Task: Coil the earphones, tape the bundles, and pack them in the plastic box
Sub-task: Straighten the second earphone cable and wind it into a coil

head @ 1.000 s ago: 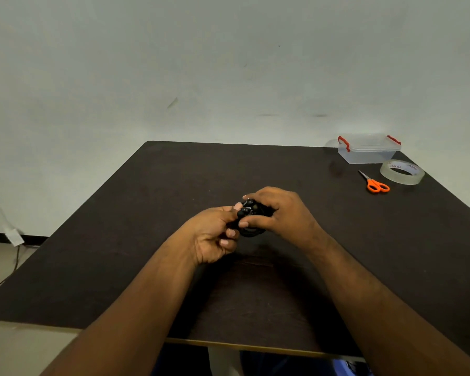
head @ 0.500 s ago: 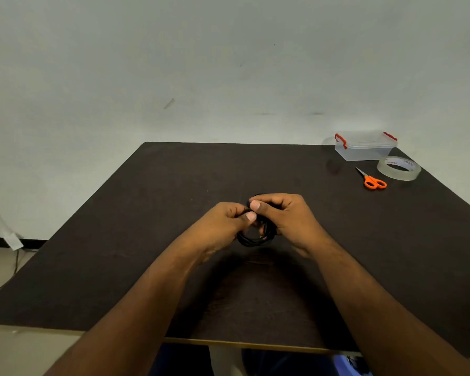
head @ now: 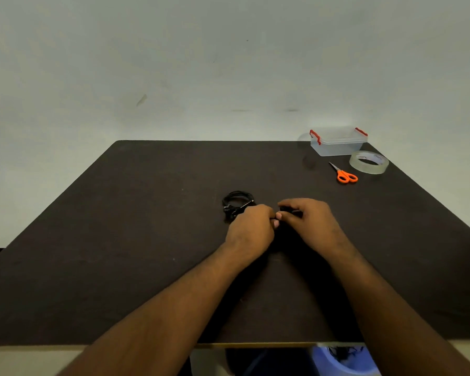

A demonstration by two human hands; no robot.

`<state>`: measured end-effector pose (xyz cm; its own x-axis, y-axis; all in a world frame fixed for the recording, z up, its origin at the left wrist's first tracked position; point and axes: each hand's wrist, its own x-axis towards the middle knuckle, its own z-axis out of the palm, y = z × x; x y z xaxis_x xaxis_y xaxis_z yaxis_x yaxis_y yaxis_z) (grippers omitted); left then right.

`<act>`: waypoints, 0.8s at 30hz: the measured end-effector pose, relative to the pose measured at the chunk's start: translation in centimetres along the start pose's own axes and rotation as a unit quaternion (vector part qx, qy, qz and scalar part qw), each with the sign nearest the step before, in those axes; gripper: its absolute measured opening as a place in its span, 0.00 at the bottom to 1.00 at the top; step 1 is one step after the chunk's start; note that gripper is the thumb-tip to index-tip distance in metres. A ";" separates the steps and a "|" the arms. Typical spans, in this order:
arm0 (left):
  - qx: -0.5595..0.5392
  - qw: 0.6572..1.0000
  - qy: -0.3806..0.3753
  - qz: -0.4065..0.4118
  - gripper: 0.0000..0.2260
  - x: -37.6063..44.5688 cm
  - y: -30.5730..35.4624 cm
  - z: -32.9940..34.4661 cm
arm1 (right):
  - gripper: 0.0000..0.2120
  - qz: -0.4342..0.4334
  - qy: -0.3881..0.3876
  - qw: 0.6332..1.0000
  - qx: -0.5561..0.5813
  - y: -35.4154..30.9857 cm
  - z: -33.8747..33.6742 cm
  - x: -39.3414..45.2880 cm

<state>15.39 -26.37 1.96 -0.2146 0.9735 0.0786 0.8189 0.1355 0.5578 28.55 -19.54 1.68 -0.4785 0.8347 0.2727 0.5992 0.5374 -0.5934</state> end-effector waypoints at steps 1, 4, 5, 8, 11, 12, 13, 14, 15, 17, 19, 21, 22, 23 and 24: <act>0.011 1.000 -0.002 0.009 0.09 0.2 0.3 0.4 | 0.14 -0.025 -0.019 0.999 -0.041 0.6 -0.4 0.1; 0.043 0.998 0.010 0.037 0.11 0.6 0.5 1.3 | 0.16 -0.071 -0.032 0.997 -0.026 2.0 -0.7 0.5; 0.051 0.998 0.018 0.041 0.12 0.7 0.4 1.6 | 0.15 -0.083 -0.025 0.996 -0.003 2.4 -0.6 0.6; 0.073 0.996 0.043 0.039 0.13 0.7 -0.2 2.1 | 0.13 -0.092 -0.007 0.994 0.052 3.1 0.1 0.8; 0.100 0.993 0.051 0.035 0.13 0.5 -0.2 2.0 | 0.14 -0.103 -0.008 0.993 0.054 3.3 0.7 0.8; 0.107 0.992 0.048 0.035 0.13 0.4 -0.1 2.0 | 0.14 -0.111 -0.012 0.993 0.048 3.3 0.8 0.8; 0.114 0.992 0.042 0.034 0.12 0.2 -0.1 1.8 | 0.14 -0.116 -0.018 0.992 0.047 3.4 0.9 0.7; 0.121 0.992 0.034 0.032 0.12 0.0 0.0 1.7 | 0.14 -0.120 -0.021 0.991 0.047 3.4 0.9 0.7; 0.130 0.991 0.024 0.029 0.12 -0.1 0.0 1.6 | 0.14 -0.126 -0.024 0.991 0.045 3.5 0.9 0.6; 0.155 0.987 0.011 0.025 0.12 -0.5 -0.1 1.4 | 0.15 -0.141 -0.025 0.989 0.033 3.5 1.1 0.6; 0.181 0.983 0.006 0.026 0.13 -0.7 -0.2 1.3 | 0.16 -0.152 -0.022 0.988 0.022 3.6 1.2 0.6; 0.187 0.982 0.006 0.028 0.13 -0.9 -0.2 1.4 | 0.17 -0.159 -0.019 0.987 0.021 3.6 1.3 0.5; 0.185 0.982 0.006 0.027 0.13 -0.9 -0.3 1.4 | 0.17 -0.163 -0.018 0.986 0.022 3.6 1.3 0.5; 0.179 0.984 0.005 0.026 0.13 -0.9 -0.3 1.4 | 0.18 -0.168 -0.019 0.985 0.024 3.6 1.3 0.4; 0.170 0.985 0.004 0.024 0.13 -0.8 -0.4 1.4 | 0.18 -0.171 -0.021 0.985 0.024 3.6 1.3 0.3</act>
<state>16.03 -26.98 0.51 -0.1750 0.9790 0.1050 0.9586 0.1451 0.2449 29.69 -17.50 -1.33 -0.6736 0.5991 0.4328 0.3671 0.7795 -0.5075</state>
